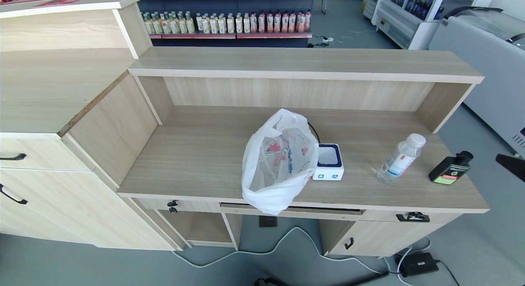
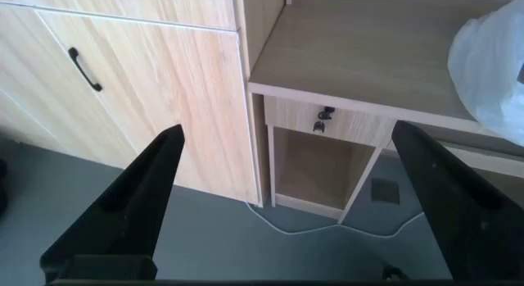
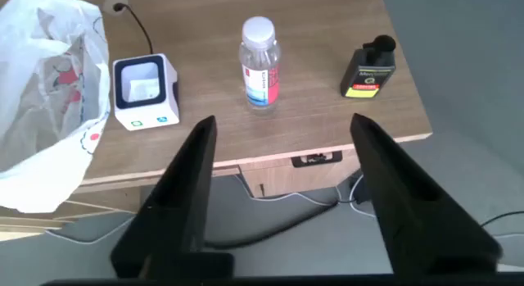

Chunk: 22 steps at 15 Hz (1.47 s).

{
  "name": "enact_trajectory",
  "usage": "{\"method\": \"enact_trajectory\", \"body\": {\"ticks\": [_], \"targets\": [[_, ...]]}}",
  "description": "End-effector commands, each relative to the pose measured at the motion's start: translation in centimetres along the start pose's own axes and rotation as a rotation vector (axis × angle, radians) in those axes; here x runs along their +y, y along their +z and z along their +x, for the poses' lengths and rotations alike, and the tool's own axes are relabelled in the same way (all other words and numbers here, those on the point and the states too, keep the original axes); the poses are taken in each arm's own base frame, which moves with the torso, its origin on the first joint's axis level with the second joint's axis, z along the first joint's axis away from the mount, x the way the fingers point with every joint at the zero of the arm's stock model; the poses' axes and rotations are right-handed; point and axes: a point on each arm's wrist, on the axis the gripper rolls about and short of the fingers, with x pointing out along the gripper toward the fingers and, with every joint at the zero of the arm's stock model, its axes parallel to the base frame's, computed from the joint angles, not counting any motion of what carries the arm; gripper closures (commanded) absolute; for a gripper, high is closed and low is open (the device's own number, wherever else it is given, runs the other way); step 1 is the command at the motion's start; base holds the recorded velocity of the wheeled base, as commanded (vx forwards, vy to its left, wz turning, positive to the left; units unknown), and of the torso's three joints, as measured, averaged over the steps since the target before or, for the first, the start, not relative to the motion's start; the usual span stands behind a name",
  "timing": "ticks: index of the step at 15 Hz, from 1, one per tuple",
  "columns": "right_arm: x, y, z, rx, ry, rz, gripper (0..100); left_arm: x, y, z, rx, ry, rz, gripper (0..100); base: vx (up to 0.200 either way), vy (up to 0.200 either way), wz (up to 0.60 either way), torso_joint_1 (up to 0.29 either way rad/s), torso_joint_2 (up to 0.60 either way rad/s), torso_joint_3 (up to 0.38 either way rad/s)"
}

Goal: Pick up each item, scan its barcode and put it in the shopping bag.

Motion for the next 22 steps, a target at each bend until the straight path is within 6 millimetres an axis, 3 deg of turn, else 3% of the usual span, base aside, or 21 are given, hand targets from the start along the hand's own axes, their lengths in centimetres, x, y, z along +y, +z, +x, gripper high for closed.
{"method": "enact_trajectory", "body": {"ticks": [1,2,6,9,14,19,22], "targets": [[-1.3,-3.1,3.0,0.168,-0.091,-0.035,0,0.0,0.0,0.0,-0.001,0.0,-0.001,0,0.0,0.0,0.0,0.0,0.0,0.0],[-2.2,-4.1,4.0,0.19,-0.135,-0.031,0,0.0,0.0,0.0,-0.001,-0.001,-0.001,0,0.0,0.0,0.0,0.0,0.0,0.0],[-2.3,-7.2,9.7,0.061,-0.075,-0.033,0,0.0,0.0,0.0,-0.001,0.0,-0.001,0,0.0,0.0,0.0,0.0,0.0,0.0],[-2.4,-9.1,12.1,0.104,-0.05,-0.031,0,0.0,0.0,0.0,-0.001,0.0,-0.001,0,0.0,0.0,0.0,0.0,0.0,0.0],[-3.4,-10.8,14.8,0.087,-0.078,-0.09,0,0.0,0.0,0.0,-0.001,0.0,-0.001,0,0.0,0.0,0.0,0.0,0.0,0.0],[-2.5,-10.6,19.0,-0.001,-0.029,-0.092,0,0.0,0.0,0.0,-0.001,0.0,-0.001,0,0.0,0.0,0.0,0.0,0.0,0.0],[-2.0,-10.9,20.1,-0.008,0.042,-0.102,0,0.0,0.0,0.0,-0.001,0.0,-0.001,0,0.0,0.0,0.0,0.0,0.0,0.0]]}}
